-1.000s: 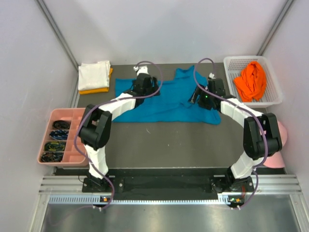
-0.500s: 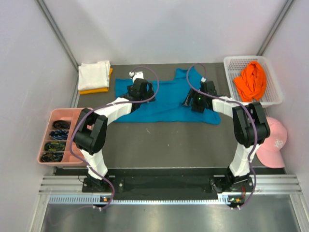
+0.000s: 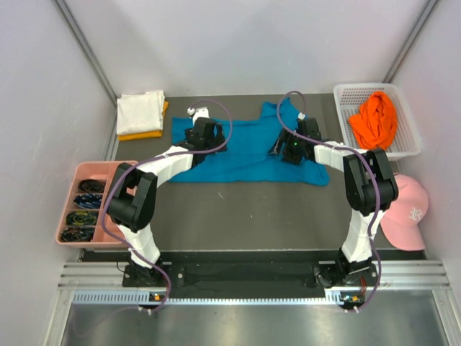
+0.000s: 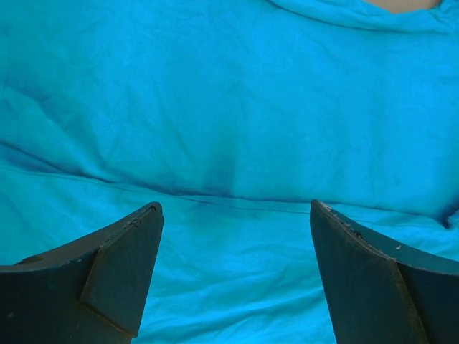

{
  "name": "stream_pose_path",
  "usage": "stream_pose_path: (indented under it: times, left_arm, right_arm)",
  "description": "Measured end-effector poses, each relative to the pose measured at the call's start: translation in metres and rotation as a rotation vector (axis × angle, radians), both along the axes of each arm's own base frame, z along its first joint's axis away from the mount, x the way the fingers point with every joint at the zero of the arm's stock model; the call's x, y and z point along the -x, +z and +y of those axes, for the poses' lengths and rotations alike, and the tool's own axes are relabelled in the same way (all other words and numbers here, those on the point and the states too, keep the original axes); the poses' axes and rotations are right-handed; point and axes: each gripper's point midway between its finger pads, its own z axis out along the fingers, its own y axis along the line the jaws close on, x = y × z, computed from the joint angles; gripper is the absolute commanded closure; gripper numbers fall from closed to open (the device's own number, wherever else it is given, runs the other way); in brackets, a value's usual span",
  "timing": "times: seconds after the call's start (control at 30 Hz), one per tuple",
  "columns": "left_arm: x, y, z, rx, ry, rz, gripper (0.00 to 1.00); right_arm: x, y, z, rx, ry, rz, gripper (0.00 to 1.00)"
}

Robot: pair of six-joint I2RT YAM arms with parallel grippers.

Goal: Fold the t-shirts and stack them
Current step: Fold the flattened tshirt in 1/3 of the way

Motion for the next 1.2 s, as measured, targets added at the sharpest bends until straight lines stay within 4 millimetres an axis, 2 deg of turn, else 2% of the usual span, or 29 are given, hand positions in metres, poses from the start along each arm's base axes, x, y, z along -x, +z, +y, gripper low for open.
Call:
stream_pose_path:
  times: [0.47, 0.6, 0.7, 0.73, 0.8, 0.83, 1.0, 1.03, 1.2]
  left_arm:
    - [0.0, -0.001, 0.0, 0.009, -0.008, 0.006, 0.13]
    - [0.001, -0.001, -0.001, 0.009, -0.009, 0.006, 0.13]
    - [0.001, -0.002, 0.0, 0.009, -0.008, 0.008, 0.13]
    - [0.001, -0.003, 0.0, 0.008, -0.007, 0.009, 0.13]
    - [0.001, -0.003, 0.001, 0.008, -0.007, 0.011, 0.13]
    - [0.002, -0.004, 0.001, 0.007, -0.006, 0.012, 0.13]
    - [0.002, -0.006, 0.003, 0.006, -0.005, 0.016, 0.13]
    - [0.002, -0.006, 0.003, 0.006, -0.004, 0.016, 0.13]
    - [0.002, -0.006, 0.003, 0.006, -0.003, 0.016, 0.13]
  right_arm:
    - [-0.001, -0.003, -0.003, 0.026, -0.017, 0.001, 0.32]
    - [-0.001, -0.003, -0.004, 0.028, -0.02, 0.0, 0.35]
    - [-0.001, -0.004, -0.005, 0.033, -0.023, -0.001, 0.45]
    - [-0.002, -0.005, -0.005, 0.036, -0.026, 0.0, 0.54]
    - [-0.002, -0.007, -0.006, 0.042, -0.029, 0.003, 0.62]
    - [-0.002, -0.008, -0.006, 0.044, -0.031, 0.005, 0.7]
    - [-0.002, -0.015, -0.009, 0.058, -0.039, 0.015, 0.86]
    - [-0.002, -0.015, -0.009, 0.059, -0.04, 0.016, 0.94]
    - [-0.002, -0.015, -0.01, 0.061, -0.042, 0.015, 1.0]
